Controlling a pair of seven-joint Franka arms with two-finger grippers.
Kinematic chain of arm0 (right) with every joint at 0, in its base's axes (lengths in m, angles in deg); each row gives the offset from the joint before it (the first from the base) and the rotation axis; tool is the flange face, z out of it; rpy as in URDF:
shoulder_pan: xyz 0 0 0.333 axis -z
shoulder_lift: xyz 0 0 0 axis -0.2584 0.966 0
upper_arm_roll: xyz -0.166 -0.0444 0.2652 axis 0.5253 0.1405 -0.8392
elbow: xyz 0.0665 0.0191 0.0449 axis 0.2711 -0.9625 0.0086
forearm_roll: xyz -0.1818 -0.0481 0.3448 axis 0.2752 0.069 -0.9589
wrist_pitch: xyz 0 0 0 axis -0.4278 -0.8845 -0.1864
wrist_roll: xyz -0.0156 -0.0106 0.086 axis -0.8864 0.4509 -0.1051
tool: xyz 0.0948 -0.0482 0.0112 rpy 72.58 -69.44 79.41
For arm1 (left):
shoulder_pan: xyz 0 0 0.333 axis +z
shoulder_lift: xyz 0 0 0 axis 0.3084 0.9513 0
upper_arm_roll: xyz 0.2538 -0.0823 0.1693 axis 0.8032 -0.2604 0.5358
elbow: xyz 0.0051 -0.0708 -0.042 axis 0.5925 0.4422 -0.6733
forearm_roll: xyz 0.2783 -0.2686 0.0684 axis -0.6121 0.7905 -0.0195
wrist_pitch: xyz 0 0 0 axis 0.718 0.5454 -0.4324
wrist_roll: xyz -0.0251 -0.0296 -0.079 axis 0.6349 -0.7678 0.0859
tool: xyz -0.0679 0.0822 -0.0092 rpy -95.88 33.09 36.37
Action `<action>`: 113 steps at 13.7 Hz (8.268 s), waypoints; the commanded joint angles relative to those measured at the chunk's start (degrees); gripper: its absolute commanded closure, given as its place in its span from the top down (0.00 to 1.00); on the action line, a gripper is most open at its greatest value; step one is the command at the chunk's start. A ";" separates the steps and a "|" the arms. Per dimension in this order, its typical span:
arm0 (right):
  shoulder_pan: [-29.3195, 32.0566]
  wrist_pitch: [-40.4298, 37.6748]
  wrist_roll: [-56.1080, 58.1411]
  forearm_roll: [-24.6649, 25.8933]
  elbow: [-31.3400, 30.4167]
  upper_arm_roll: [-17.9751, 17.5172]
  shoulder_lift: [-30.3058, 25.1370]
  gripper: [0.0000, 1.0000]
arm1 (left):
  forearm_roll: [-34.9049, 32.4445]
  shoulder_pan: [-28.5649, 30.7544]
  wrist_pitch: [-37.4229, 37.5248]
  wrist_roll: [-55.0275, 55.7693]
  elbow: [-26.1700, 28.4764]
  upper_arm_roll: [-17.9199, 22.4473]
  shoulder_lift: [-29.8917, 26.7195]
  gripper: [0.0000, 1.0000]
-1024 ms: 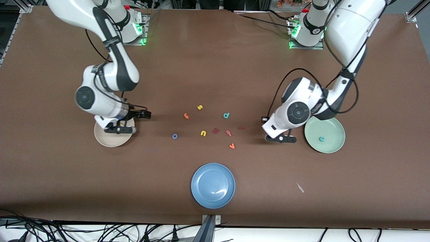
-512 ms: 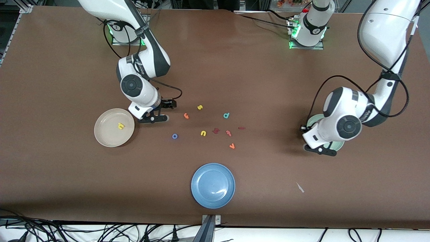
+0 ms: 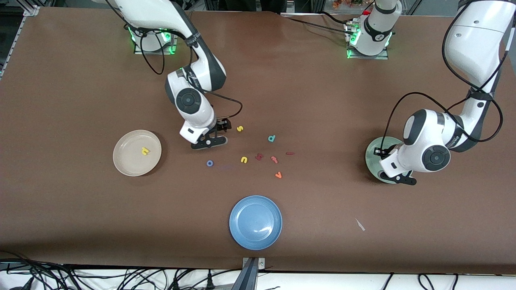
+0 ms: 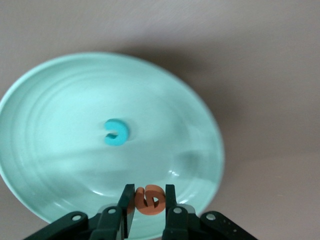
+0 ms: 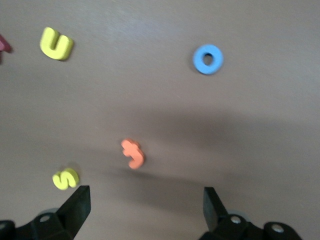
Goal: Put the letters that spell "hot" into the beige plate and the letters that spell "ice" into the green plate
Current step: 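Drop the orange e on the green plate while the right gripper reaches, then grasp the orange t with the right gripper while the left gripper reaches, then drop the orange t on the cream plate while the left gripper grasps pink, then drop the pink bar on the green plate while the right gripper reaches, then grasp the blue o with the right gripper while the left gripper withdraws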
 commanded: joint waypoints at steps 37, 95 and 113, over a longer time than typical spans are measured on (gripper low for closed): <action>-1.40 -1.20 10.15 0.78 5.80 1.41 6.03 0.06 | -9.18 -17.00 -18.36 -25.01 -2.02 -16.50 6.98 0.85; -2.28 6.77 19.13 -9.68 12.30 10.03 13.31 0.77 | -27.65 22.19 -8.70 -54.90 4.05 -20.01 5.22 0.00; -2.11 6.51 22.20 -9.85 13.36 10.03 14.55 0.53 | -13.89 24.21 0.60 -54.11 -3.58 -30.12 4.17 0.52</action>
